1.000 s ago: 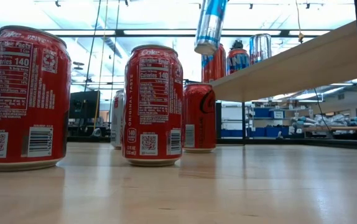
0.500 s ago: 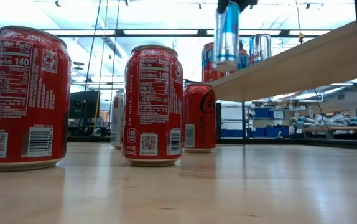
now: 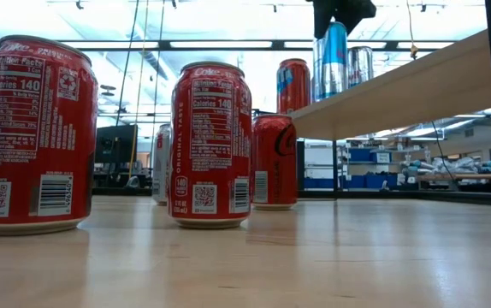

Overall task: Place canned beverage on shelf
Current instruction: Put the blue soda can aligned with the other blue soda can on the shelf

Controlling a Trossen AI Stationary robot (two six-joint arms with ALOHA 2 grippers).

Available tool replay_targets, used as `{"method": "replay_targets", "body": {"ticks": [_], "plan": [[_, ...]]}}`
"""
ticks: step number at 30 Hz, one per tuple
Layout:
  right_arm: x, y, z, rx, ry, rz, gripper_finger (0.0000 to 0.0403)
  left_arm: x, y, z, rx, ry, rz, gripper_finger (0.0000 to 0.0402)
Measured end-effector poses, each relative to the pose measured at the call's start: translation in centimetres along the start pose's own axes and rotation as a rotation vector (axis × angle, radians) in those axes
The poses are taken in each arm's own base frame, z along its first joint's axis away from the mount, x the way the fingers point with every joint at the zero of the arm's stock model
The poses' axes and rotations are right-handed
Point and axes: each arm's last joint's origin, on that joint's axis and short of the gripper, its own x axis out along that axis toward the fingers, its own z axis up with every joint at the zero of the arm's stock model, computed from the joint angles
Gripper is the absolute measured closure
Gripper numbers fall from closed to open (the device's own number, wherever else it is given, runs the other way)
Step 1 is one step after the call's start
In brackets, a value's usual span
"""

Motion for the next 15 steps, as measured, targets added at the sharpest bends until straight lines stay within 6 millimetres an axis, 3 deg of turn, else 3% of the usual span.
{"method": "replay_targets", "body": {"ticks": [10,15], "plan": [[0.05,-0.04,0.04,-0.006,-0.001,-0.015,0.0089,0.0,0.0,0.0,-0.001,0.0,0.0,0.0216],[-0.63,-0.37,-0.12,-0.048,-0.023,0.0,0.0084,0.0,0.0,0.0,-0.001,0.0,0.0,0.0216]]}}
